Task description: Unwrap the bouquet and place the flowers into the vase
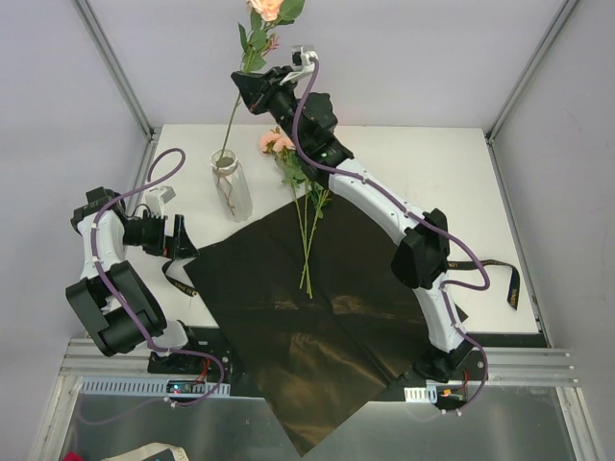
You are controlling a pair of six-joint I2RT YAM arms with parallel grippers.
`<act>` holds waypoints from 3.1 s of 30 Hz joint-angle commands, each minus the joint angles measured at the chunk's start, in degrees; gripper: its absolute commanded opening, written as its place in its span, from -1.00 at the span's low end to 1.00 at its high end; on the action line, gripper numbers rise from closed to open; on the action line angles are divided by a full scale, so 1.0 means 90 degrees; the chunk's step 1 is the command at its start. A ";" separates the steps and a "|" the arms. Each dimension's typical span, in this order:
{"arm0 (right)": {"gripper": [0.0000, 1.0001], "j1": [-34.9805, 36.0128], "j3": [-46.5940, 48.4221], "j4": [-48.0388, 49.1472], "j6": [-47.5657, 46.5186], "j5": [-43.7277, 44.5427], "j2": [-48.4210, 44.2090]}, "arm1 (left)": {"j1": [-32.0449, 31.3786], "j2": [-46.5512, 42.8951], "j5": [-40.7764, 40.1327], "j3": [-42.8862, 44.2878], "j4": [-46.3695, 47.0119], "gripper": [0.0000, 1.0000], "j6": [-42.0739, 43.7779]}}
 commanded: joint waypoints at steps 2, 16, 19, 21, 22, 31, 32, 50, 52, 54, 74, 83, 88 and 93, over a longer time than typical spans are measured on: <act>-0.98 -0.0147 0.0180 0.0573 0.0167 -0.0034 -0.0487 | 0.0058 -0.0010 0.0214 -0.0046 -0.0185 0.98 0.0281; -0.99 -0.0294 0.0356 0.0388 0.0246 0.0054 -0.0165 | 0.0058 0.0029 0.0224 -0.0027 -0.0205 0.98 0.0340; -0.99 -0.0216 0.0250 0.0184 -0.0143 -0.0054 -0.0087 | 0.0058 0.0029 0.0253 -0.0027 -0.0195 0.98 0.0321; -0.99 -0.0138 0.0249 0.0066 -0.0368 -0.0161 0.0001 | 0.0049 0.0039 0.0273 -0.0027 -0.0205 0.98 0.0301; -0.99 -0.0099 0.0288 -0.0109 -0.0476 -0.0171 0.0050 | 0.0058 0.0029 0.0273 -0.0027 -0.0205 0.98 0.0301; -0.99 0.0321 0.1206 -0.1408 -0.1649 -0.0903 0.0753 | 0.0078 -0.0108 0.0282 0.0032 -0.0195 0.98 0.0203; -0.99 0.0331 0.1187 -0.1448 -0.1688 -0.0990 0.0773 | 0.0088 -0.0108 0.0302 0.0042 -0.0205 0.99 0.0174; 0.65 0.0380 0.0781 -0.3245 -0.2039 -0.1782 0.0247 | 0.0137 -0.0079 0.0370 0.0178 -0.0195 0.98 -0.0070; 0.73 0.0341 0.0136 -0.3206 -0.2127 -0.1676 -0.0404 | 0.0166 -0.0078 0.0380 0.0188 -0.0195 0.98 -0.0070; 0.86 0.0283 -0.0802 -0.3177 -0.2254 -0.1607 -0.0836 | 0.0176 -0.0079 0.0400 0.0188 -0.0186 0.98 -0.0080; 0.32 -0.0684 -0.4078 -0.5080 -0.0761 0.0990 -0.1767 | 0.0224 -0.0176 0.0448 0.0139 -0.0185 0.98 0.0027; 0.39 -0.0675 -0.3755 -0.5569 -0.0419 0.1909 -0.1005 | 0.0215 -0.0167 0.0448 0.0051 -0.0186 0.99 0.0115; 0.36 -0.0685 -0.3531 -0.5385 -0.0224 0.1861 -0.0497 | 0.0224 -0.0166 0.0468 0.0061 -0.0195 0.99 0.0115; 0.25 -0.0685 -0.3433 -0.5149 0.0069 0.2074 -0.0175 | 0.0215 -0.0235 0.0410 0.0042 -0.0195 0.98 0.0154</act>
